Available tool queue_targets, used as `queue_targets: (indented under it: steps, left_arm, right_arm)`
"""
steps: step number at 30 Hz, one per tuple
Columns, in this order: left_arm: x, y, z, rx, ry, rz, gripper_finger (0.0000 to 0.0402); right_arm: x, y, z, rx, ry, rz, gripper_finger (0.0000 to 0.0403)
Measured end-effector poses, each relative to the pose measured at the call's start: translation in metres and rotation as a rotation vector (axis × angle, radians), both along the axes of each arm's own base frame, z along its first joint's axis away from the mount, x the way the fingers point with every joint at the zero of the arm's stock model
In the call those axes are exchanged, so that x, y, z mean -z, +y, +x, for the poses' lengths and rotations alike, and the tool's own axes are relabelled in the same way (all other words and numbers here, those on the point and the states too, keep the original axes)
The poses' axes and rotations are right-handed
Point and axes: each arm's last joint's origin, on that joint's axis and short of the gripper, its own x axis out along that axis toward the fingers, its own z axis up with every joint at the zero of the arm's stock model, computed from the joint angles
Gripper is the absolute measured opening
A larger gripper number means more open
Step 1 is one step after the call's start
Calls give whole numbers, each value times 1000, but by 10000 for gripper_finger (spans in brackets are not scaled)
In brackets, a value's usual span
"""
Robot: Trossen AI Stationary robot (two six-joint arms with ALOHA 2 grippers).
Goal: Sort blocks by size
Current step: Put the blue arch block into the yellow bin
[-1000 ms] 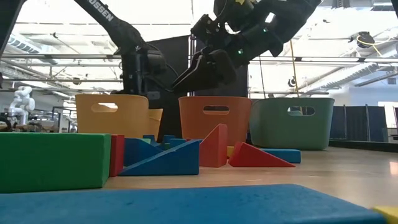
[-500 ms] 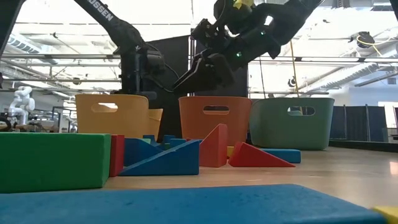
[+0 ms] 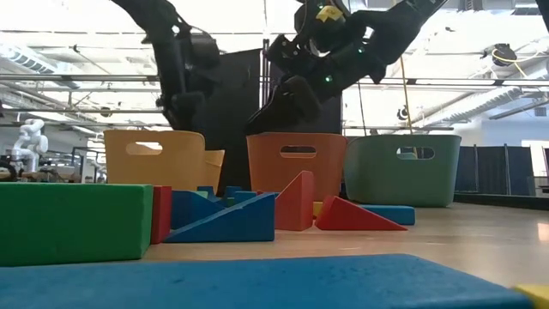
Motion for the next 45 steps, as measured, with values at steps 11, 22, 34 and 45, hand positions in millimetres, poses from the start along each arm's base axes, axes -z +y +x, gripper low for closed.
queue_targets:
  steps: [11, 22, 34, 45]
  left_arm:
    - [-22, -52, 18, 457, -120, -38, 191]
    - [-14, -106, 49, 848, -71, -23, 194]
    - [8, -140, 72, 997, -69, -22, 295]
    - [52, -140, 89, 998, 32, -95, 317]
  right_arm:
    - [13, 4, -9, 101, 165, -34, 247]
    - [15, 34, -20, 155, 285, -146, 247]
    - [8, 54, -37, 139, 389, -99, 247]
    - [-3, 88, -50, 90, 392, -67, 247]
